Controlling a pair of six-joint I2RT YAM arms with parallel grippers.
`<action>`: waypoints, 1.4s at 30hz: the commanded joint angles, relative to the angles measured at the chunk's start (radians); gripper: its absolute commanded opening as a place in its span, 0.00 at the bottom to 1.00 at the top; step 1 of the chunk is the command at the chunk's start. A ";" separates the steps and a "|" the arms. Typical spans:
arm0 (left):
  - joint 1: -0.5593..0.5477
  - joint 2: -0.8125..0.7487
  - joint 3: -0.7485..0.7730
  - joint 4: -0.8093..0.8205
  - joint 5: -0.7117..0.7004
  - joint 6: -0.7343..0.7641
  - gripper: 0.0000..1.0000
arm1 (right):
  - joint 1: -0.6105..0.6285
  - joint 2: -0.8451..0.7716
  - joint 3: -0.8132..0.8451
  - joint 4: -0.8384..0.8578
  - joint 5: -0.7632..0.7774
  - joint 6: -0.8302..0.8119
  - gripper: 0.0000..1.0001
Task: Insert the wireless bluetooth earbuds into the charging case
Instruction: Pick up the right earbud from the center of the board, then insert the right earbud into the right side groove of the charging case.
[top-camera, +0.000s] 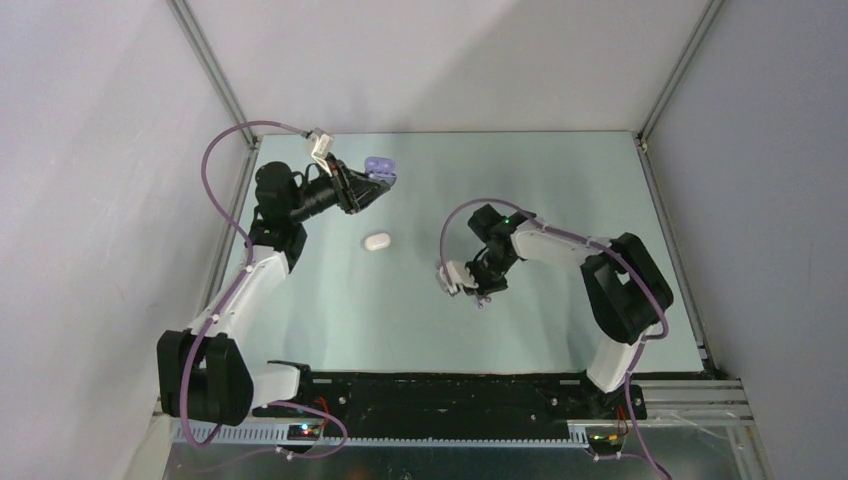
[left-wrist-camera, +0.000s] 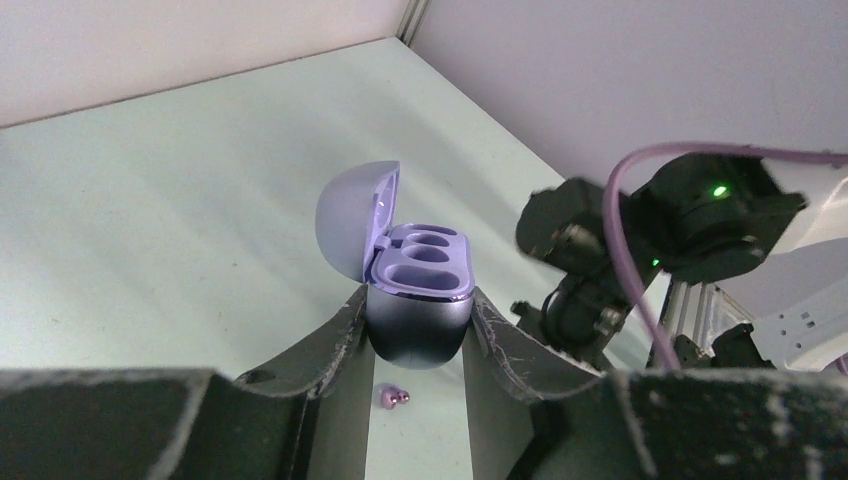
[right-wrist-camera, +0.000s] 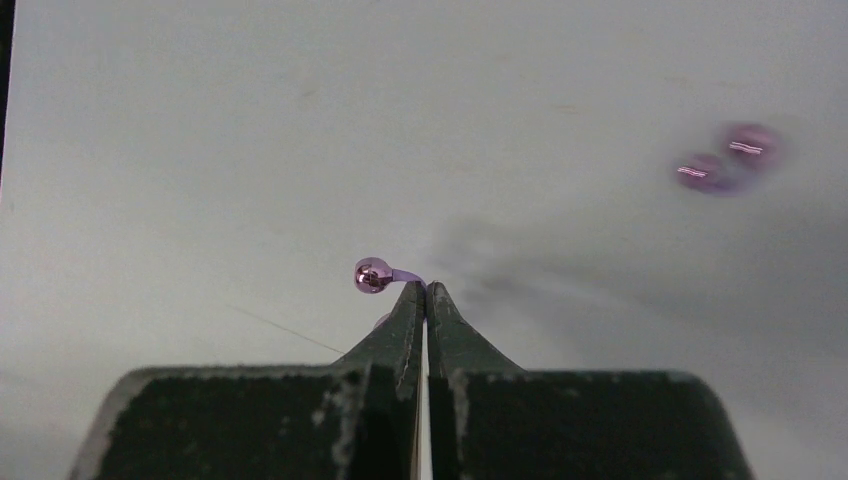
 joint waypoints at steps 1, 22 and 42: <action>0.007 0.006 0.010 0.082 0.021 -0.010 0.00 | -0.027 -0.159 0.102 0.170 -0.125 0.339 0.00; -0.114 0.091 0.004 0.284 0.031 -0.101 0.00 | 0.073 -0.413 0.107 1.231 0.411 1.091 0.00; -0.124 0.044 0.011 0.318 0.031 -0.210 0.00 | 0.203 -0.374 0.047 1.376 0.397 0.867 0.00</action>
